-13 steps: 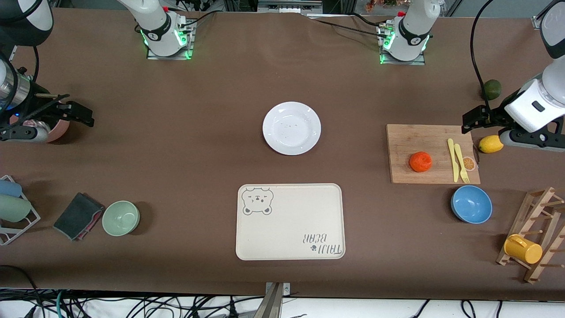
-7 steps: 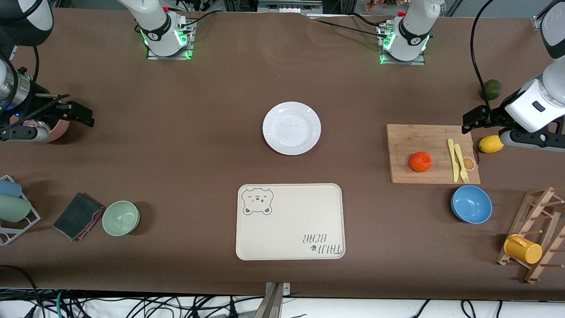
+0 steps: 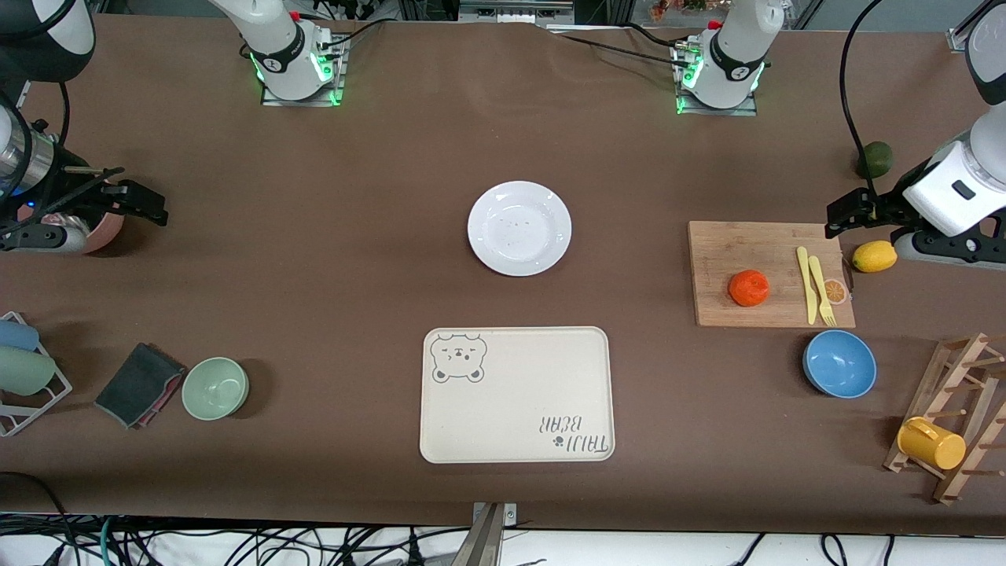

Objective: Place orange and plate with both arms
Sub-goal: 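Move the left gripper down over the orange on the cutting board, then close the left gripper on the orange and lift it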

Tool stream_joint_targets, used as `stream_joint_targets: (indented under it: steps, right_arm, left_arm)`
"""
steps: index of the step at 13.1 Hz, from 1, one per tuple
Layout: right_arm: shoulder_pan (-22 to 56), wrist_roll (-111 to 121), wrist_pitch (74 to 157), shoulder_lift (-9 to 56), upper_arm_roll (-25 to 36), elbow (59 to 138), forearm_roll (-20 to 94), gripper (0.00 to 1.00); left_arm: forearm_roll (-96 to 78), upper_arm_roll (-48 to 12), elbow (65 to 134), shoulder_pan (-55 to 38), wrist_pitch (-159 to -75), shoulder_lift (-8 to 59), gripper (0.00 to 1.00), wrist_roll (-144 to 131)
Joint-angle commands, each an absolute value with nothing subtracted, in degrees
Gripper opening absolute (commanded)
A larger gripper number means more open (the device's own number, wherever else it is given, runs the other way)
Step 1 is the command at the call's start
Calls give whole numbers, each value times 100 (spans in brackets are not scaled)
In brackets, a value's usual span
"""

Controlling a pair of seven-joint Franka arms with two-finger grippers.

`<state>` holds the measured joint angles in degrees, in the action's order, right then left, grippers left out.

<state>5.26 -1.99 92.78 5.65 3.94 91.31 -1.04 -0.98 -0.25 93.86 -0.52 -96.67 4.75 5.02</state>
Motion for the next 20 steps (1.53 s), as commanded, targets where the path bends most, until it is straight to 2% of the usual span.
stream_joint_targets:
  steps: [1, 4, 9, 13, 17, 20]
  right_arm:
    - [536, -255, 9237, 562, 396, 9097, -105, 100]
    - [527, -255, 9237, 554, 395, 9097, -105, 100]
    - [527, -255, 9237, 554, 396, 9097, -105, 100]
    - [527, -255, 9229, 554, 396, 9097, -105, 100]
    - [536, -255, 9229, 554, 396, 9097, -105, 100]
    - [527, -255, 9229, 554, 396, 9097, -105, 100]
  left_arm:
    - [-211, -35, 9237, -26, -9589, 554, 99, 501]
    - [-464, -35, 9246, -26, -9632, 764, 94, 492]
    - [-563, -62, 9482, -27, -10212, 1229, 98, 492]
    - [-510, -53, 10290, 35, -11134, 1380, 98, 501]
    - [-501, -53, 10590, 79, -11434, 1722, 98, 291]
    - [-492, -70, 11423, 70, -12477, 1653, 98, 290]
